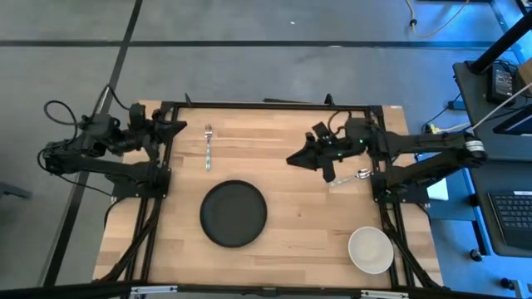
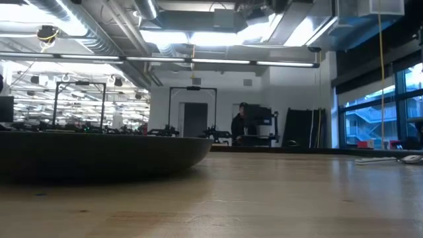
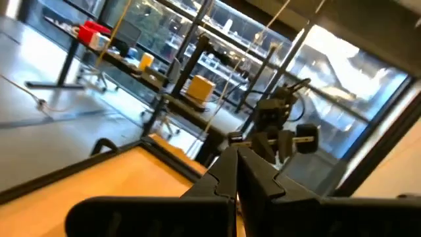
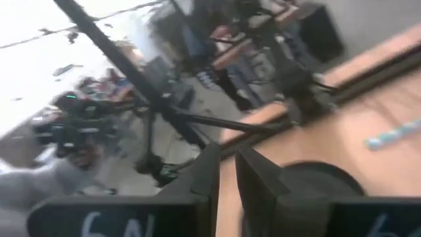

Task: Pick and place plate/cup/fork/spoon on tray
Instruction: Prepare the black plate

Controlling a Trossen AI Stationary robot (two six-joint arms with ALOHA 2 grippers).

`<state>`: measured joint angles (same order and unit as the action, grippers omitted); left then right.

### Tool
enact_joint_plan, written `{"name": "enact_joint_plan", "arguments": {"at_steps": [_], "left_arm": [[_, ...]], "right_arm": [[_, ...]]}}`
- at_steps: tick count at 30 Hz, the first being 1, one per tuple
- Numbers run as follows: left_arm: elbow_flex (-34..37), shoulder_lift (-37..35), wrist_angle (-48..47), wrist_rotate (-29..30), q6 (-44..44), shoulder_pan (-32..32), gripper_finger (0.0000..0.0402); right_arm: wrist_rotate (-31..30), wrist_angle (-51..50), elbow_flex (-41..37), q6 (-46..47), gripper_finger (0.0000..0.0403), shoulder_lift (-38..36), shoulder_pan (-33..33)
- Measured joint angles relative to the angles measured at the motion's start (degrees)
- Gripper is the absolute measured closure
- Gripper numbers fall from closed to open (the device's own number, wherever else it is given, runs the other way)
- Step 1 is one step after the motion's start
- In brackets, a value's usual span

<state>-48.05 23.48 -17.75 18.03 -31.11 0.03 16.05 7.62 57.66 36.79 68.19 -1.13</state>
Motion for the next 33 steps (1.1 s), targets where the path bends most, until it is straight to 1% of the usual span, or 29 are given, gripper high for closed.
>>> {"name": "enact_joint_plan", "arguments": {"at_steps": [3, 6, 10, 11, 13, 16, 19, 22, 25, 28, 30, 33], "left_arm": [[-3.7, 1.3, -3.1, -2.0, -0.3, 0.0, 0.0401], [-9.4, 4.0, -7.1, -3.0, 0.2, 0.0, 0.0401], [-18.5, 9.5, -21.4, -2.9, 1.2, 0.0, 0.0401], [-20.5, 11.1, -25.6, -2.9, 0.9, 0.0, 0.0401], [-23.9, 14.4, -33.9, -3.0, 0.2, 0.0, 0.0401], [-26.8, 18.5, -43.2, -3.8, -0.5, 0.0, 0.0401], [-27.0, 21.9, -48.2, -4.7, -2.9, 0.0, 0.0401], [-25.9, 24.8, -52.8, -5.1, -6.5, 0.0, 0.0401], [-24.2, 27.2, -55.7, -5.2, -7.5, 0.0, 0.0401], [-21.2, 29.2, -55.9, -6.1, -7.9, 0.0, 0.0401], [-18.6, 30.2, -55.9, -8.4, -9.0, 0.0, 0.0401], [-13.4, 31.4, -54.2, -11.7, -14.2, 0.0, 0.0401]], "right_arm": [[1.5, -3.5, 5.8, -3.4, 0.0350, 2.9, 0.0], [1.0, -16.2, 14.8, -9.5, 0.0350, 5.4, 0.0], [-6.4, -38.8, 26.0, -16.2, 0.0350, 10.0, -0.1], [-7.7, -42.5, 28.0, -17.0, 0.0350, 11.4, -0.1], [-8.5, -46.6, 30.9, -17.9, 0.0350, 13.5, -0.2], [-8.4, -47.4, 33.0, -17.8, 0.0350, 15.9, -0.2], [-8.4, -48.1, 33.1, -17.2, 0.0350, 17.9, -0.2], [-8.5, -48.5, 33.2, -14.4, 0.0350, 18.1, -0.2], [-8.5, -50.0, 33.2, -12.8, 0.0350, 18.0, -0.2], [-8.5, -50.3, 33.1, -11.8, 0.0350, 16.8, -0.2], [-8.5, -50.5, 33.1, -11.4, 0.0350, 15.5, -0.2], [-9.7, -50.5, 33.1, -11.4, 0.0350, 13.5, -0.1]]}}
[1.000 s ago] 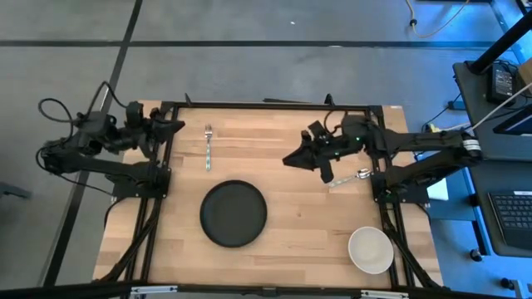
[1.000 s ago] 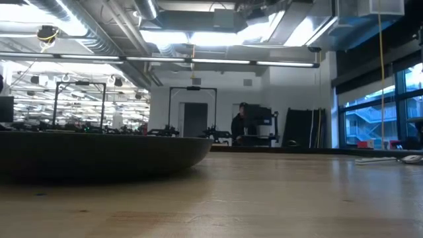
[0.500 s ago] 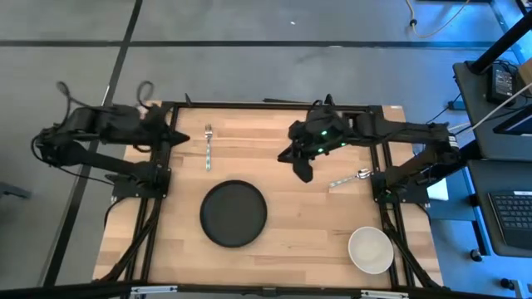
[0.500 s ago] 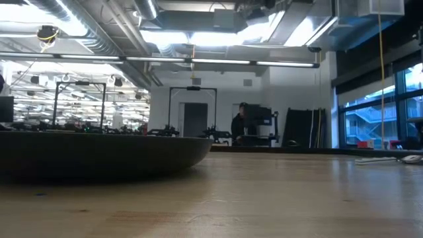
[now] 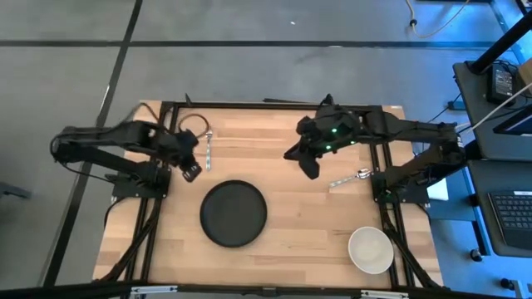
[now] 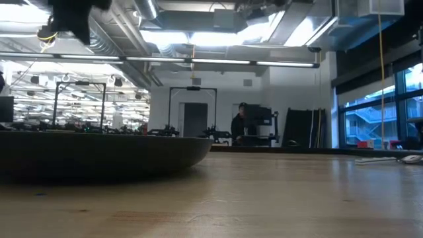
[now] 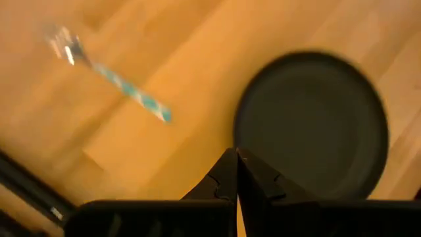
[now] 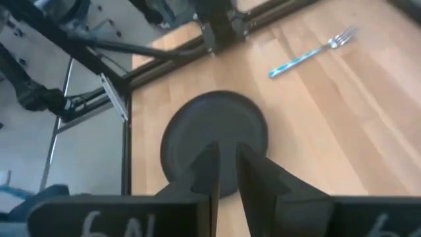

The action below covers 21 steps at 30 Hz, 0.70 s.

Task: Pick and place plate/cup/fork/spoon on tray
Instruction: Prepare the black plate

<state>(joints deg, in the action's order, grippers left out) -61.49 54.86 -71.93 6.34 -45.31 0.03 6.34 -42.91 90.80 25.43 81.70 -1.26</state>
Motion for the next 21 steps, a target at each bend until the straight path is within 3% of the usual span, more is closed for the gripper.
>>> {"name": "enact_joint_plan", "arguments": {"at_steps": [7, 21], "left_arm": [[13.1, 0.4, 16.6, -9.8, -4.2, 0.0, 0.0401], [27.5, 0.4, 27.9, -12.2, -15.0, 1.5, 0.0401]], "right_arm": [[-6.5, -2.3, 0.0, -0.2, 0.0350, -4.0, 0.0], [-7.3, -3.4, 0.0, -3.5, 0.0350, -4.7, 0.0]]}}
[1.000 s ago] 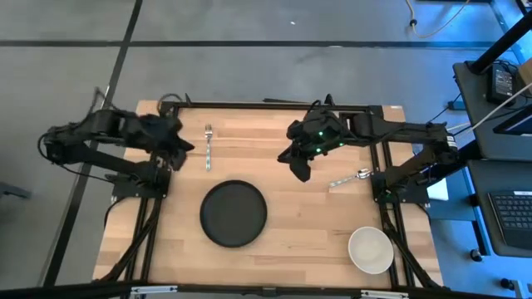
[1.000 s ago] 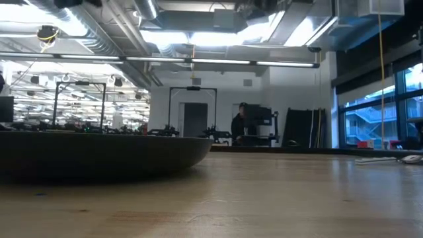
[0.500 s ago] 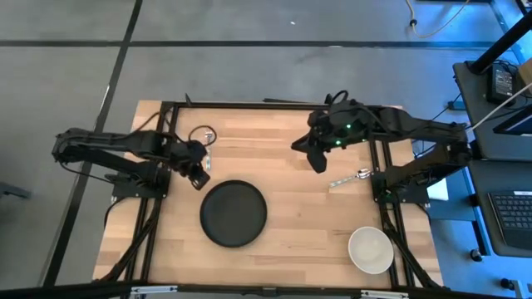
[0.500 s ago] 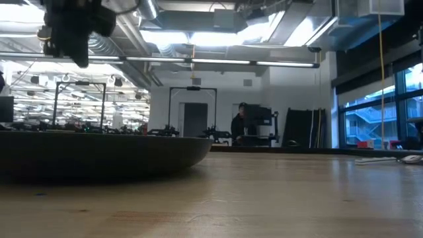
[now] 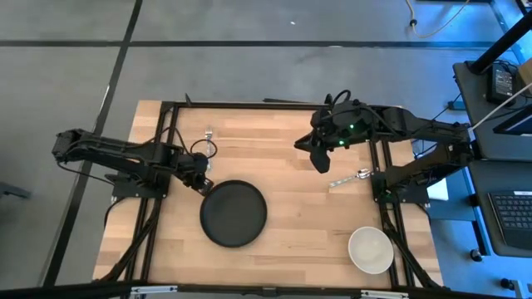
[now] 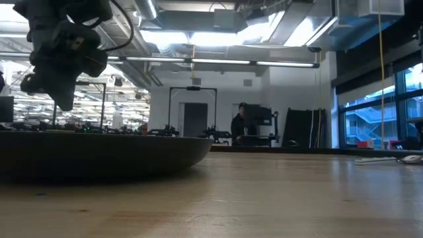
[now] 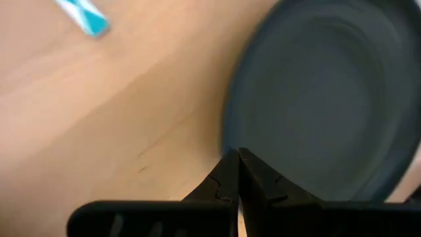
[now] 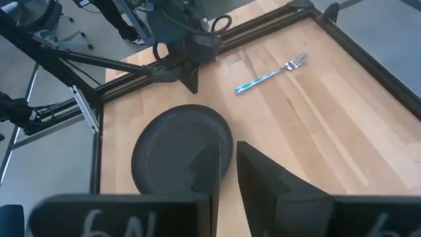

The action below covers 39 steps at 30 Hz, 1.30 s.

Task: Pick and place plate/cup/fork/spoon on tray
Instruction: Prepare the black plate

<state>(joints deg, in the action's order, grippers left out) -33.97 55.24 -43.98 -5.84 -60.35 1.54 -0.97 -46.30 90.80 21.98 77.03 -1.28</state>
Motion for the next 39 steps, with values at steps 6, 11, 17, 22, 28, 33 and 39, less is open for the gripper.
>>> {"name": "enact_joint_plan", "arguments": {"at_steps": [6, 11, 17, 22, 28, 33, 39], "left_arm": [[1.5, 0.0, 3.1, 1.8, 0.1, 1.2, 0.0401], [1.5, 0.0, 3.6, 6.3, 6.8, 1.7, 0.0401], [1.5, 0.0, 4.3, 7.5, 3.6, 0.8, 0.0399], [1.5, 0.4, 3.6, 7.9, 3.8, -0.2, 0.0363], [1.5, 2.5, 3.7, 7.9, 3.4, -0.7, 0.0313], [1.5, 5.7, 4.7, 7.6, -1.8, 0.7, 0.0309], [1.5, 9.0, 8.3, 6.7, -3.0, 3.9, 0.0309]], "right_arm": [[0.0, -0.2, 0.0, -0.8, 0.0350, 0.0, 0.0], [0.0, -0.5, 0.0, -1.4, 0.0350, 0.0, 0.0], [0.0, -0.5, 0.0, -1.3, 0.0350, 0.0, 0.0], [0.0, -1.9, 0.0, -1.3, 0.0350, 0.0, 0.0], [0.0, -2.4, 0.0, -1.4, 0.0350, 0.0, 0.0], [0.0, -3.5, 0.0, -1.4, 0.0350, 0.0, 0.0], [0.0, -5.1, 0.0, -1.4, 0.0350, 0.0, 0.0]]}}
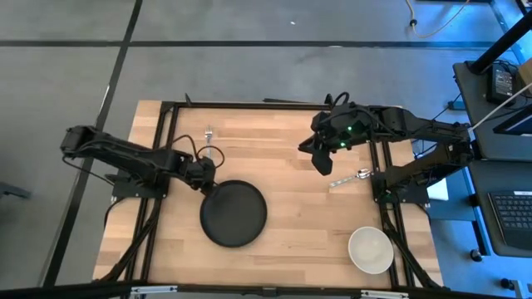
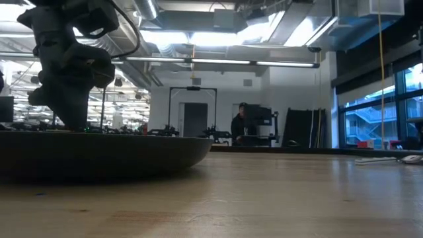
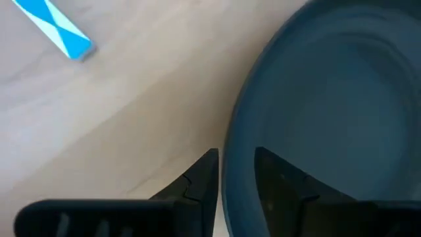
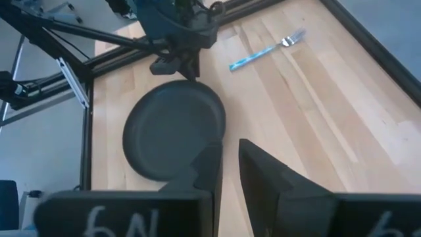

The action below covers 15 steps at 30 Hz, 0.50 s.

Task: Pick and place plate/cup/fork/spoon on tray
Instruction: Prepare the black plate

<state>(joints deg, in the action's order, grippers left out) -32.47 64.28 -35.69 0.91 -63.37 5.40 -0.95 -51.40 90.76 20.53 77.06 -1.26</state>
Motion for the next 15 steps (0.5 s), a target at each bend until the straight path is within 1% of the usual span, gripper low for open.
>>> {"name": "enact_joint_plan", "arguments": {"at_steps": [10, 15], "left_arm": [[0.0, 5.6, 0.4, -0.2, -1.1, 2.9, 0.0310], [0.0, 6.7, 1.9, -0.2, -1.1, 2.9, 0.0310]], "right_arm": [[0.0, -1.2, 0.0, 0.0, 0.0350, 0.0, 0.0], [0.0, -1.2, 0.0, 0.0, 0.0350, 0.0, 0.0]]}}
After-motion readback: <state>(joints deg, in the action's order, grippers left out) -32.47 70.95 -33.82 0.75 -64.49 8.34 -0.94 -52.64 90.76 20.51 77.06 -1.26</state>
